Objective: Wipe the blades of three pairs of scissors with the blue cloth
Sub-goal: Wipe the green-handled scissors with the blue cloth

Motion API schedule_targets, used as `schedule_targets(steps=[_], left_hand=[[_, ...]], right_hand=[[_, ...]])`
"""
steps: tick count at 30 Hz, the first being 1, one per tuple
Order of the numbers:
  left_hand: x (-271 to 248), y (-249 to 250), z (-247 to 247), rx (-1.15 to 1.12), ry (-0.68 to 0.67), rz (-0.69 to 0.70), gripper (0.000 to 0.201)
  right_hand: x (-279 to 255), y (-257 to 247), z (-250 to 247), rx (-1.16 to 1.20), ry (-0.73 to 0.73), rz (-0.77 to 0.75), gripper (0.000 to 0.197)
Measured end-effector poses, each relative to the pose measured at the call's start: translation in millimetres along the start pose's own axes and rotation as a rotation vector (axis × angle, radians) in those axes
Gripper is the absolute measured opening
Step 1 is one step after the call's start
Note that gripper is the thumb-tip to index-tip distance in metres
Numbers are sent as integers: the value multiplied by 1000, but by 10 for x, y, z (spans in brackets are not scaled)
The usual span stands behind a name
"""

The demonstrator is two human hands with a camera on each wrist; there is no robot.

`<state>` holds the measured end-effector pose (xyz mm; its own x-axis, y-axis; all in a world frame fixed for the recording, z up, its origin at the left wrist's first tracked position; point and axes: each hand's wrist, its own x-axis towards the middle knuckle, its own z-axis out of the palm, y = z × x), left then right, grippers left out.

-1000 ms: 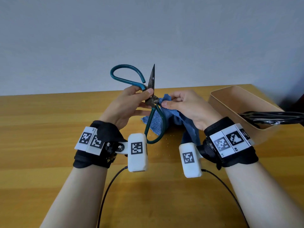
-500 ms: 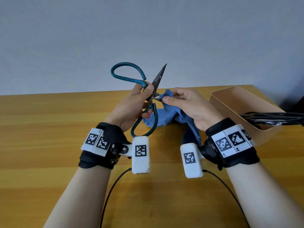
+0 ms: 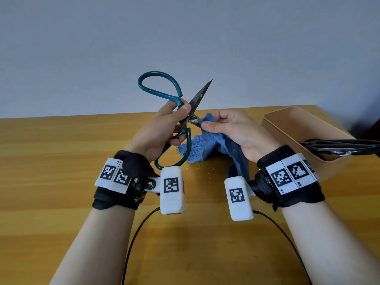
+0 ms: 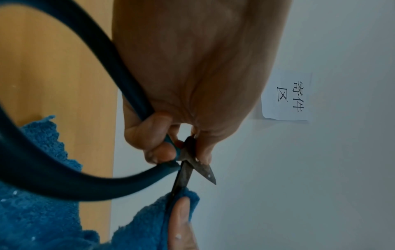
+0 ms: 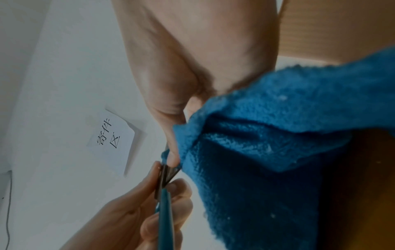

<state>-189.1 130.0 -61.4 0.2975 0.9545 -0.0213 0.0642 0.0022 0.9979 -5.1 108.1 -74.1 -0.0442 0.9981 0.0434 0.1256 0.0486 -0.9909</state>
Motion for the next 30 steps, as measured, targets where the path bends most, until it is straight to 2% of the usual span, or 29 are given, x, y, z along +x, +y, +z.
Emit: schedule_targets(steps=[4,6,8,13,16,20,25,30], left_hand=[[1,-7,-55,-15,31,2,14],[11,-18,-79,-22,67,10,15],[29,-29,-111,-28,116,19,15],[44,-30,-171,-80,190,45,15],[31,-25,-204,-46,160,56,17],[26,-37,-211,48,105,91,22],[25,-33,-180,150,56,117,23],[24,-43,-144,182,42,112,21]], right_hand=[[-1,6,6,-37,-14,21,30],[-2,11,-12,-51,3,27,44],[2,19,-58,-81,22,35,50],[26,41,-124,-150,95,60,36],[25,24,-104,-114,197,-2,24],[-20,-54,-65,-22,257,-63,23],[-21,-76,46,19,187,-33,41],[-26,-39,159,-64,61,18,43]])
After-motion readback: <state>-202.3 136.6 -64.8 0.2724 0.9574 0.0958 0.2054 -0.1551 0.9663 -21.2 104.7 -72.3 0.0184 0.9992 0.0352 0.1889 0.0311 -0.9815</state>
